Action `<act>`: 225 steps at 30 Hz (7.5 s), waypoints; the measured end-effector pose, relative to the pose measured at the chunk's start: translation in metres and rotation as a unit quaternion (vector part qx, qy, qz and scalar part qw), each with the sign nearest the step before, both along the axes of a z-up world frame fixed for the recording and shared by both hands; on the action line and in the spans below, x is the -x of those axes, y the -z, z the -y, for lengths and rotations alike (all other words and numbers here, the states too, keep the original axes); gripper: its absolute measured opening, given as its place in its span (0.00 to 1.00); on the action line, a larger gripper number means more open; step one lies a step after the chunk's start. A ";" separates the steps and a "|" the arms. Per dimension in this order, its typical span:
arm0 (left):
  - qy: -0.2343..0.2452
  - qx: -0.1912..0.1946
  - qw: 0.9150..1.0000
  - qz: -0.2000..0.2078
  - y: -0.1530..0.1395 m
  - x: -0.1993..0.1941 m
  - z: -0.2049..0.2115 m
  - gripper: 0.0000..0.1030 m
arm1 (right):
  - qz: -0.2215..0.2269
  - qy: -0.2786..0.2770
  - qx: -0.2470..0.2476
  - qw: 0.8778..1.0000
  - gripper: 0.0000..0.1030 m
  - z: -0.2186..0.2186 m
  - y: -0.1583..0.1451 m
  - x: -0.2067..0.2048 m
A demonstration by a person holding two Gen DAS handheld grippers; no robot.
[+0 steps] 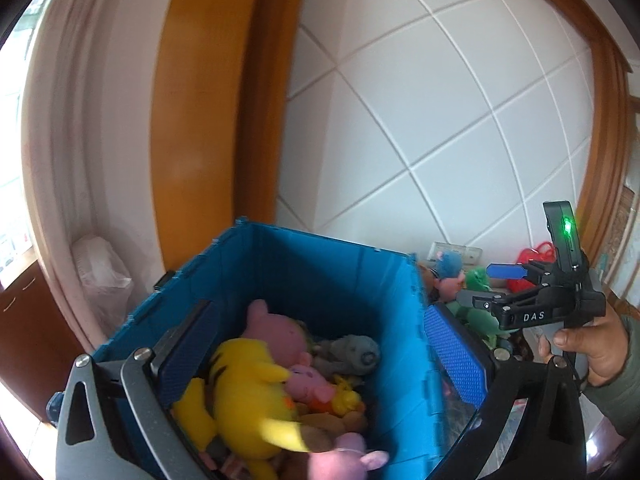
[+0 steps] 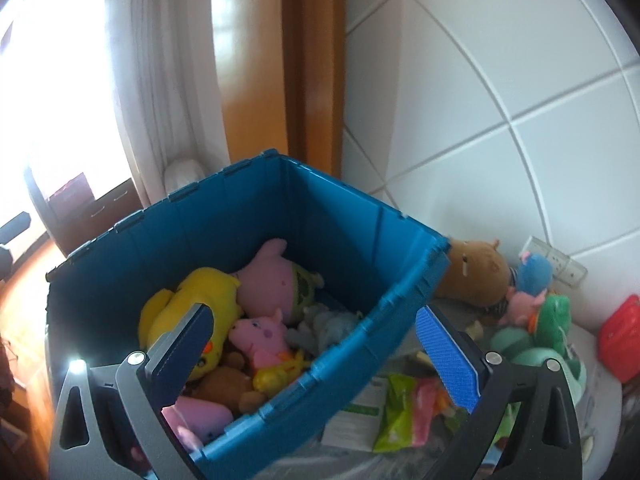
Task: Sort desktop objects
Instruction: 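Move both tools back toward the table pile, then grasp the green and pink snack packets with the left tool while the right tool grasps the white medicine box, then carry the snack packets and medicine box over the blue crate and release them, then move both tools back from the crate toward the table pile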
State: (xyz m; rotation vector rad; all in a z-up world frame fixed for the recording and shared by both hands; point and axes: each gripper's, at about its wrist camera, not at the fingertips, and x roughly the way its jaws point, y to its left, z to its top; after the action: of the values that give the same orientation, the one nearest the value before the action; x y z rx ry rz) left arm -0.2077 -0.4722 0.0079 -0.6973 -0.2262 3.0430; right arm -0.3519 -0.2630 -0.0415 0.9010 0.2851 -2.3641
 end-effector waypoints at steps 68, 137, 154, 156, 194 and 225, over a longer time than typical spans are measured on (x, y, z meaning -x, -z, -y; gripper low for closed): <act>0.013 0.054 0.954 0.295 0.378 0.215 -0.342 0.56 | 0.242 0.392 -0.047 0.886 1.00 -0.579 0.292 -0.049; -0.010 0.025 0.998 0.055 0.017 0.027 -0.170 0.57 | 0.021 0.178 -0.012 0.984 0.75 -0.279 0.045 -0.034; -0.059 0.004 0.996 0.062 0.029 0.003 -0.011 0.57 | -0.012 0.023 -0.018 0.999 0.75 0.002 -0.007 -0.022; -0.067 -0.003 0.996 0.064 0.033 0.001 0.005 0.57 | -0.013 0.009 -0.026 1.000 0.75 0.027 -0.006 -0.020; -0.060 -0.015 0.995 0.075 0.037 0.003 0.035 1.00 | 0.003 0.020 -0.007 1.000 1.00 0.064 -0.004 -0.008; 0.079 0.014 0.986 0.146 0.092 0.061 -0.290 1.00 | 0.064 0.187 -0.005 0.980 1.00 -0.329 0.098 -0.037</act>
State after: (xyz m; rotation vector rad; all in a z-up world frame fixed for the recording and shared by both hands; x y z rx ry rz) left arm -0.2690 -0.1825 -0.0839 -1.1075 -0.1224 2.7896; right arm -0.3148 0.0656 -0.1395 1.1947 0.0802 -2.6284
